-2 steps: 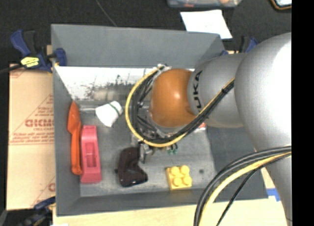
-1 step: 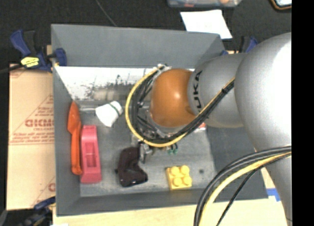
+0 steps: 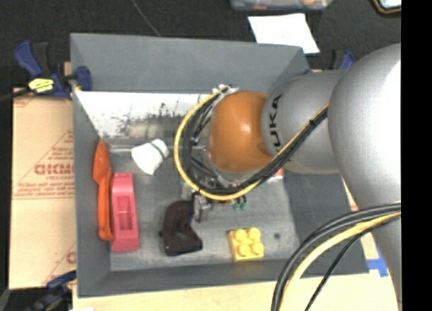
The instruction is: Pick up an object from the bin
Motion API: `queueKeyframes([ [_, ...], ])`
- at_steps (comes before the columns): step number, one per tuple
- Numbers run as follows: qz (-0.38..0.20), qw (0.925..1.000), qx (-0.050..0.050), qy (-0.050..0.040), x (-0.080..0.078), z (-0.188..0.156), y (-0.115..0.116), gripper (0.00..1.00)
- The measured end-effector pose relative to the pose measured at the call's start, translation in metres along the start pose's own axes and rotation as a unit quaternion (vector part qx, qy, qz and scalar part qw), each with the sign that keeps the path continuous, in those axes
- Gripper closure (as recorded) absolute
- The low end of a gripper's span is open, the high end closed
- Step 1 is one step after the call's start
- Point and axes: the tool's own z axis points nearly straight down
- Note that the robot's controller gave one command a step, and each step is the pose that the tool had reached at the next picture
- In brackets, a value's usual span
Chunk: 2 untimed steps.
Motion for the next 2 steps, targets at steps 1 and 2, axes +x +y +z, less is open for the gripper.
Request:
queueKeyframes([
  [1, 0.001, 1.0000, 0.000, 0.0023, 0.001, -0.030, 0.000, 1.00],
  [2, 0.002, 1.0000, 0.001, -0.0009, -0.001, -0.048, -0.001, 1.00],
])
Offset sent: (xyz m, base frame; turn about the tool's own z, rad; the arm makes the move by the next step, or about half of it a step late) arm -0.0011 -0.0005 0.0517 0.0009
